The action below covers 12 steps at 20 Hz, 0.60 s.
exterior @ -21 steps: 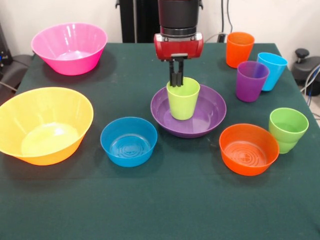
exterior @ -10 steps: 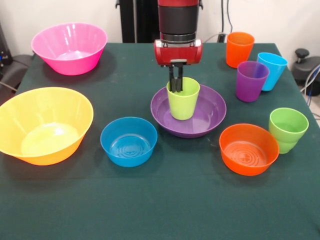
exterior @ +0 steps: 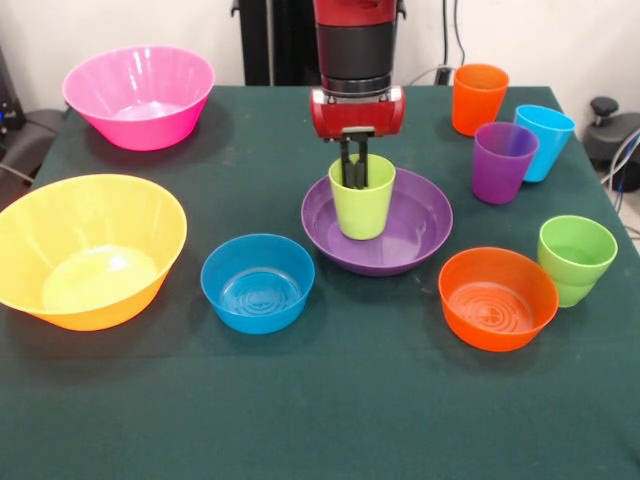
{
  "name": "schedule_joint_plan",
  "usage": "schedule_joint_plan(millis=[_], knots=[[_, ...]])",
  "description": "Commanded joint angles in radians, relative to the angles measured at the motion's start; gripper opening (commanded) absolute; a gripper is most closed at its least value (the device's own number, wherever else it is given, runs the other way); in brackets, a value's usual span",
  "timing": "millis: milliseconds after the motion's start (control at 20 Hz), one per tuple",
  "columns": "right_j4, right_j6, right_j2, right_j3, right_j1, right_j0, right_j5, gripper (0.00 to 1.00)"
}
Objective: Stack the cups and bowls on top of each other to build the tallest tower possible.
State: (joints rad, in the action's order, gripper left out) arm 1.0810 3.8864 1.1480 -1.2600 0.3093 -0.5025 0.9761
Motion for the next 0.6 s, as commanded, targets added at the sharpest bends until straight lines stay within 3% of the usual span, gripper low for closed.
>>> schedule_joint_plan(millis=[50, 600], knots=[[-0.039, -0.247, -0.2, 0.114, 0.023, 0.026, -0.08, 0.0], [-0.069, -0.259, -0.208, 0.126, 0.029, 0.024, -0.129, 0.0]])
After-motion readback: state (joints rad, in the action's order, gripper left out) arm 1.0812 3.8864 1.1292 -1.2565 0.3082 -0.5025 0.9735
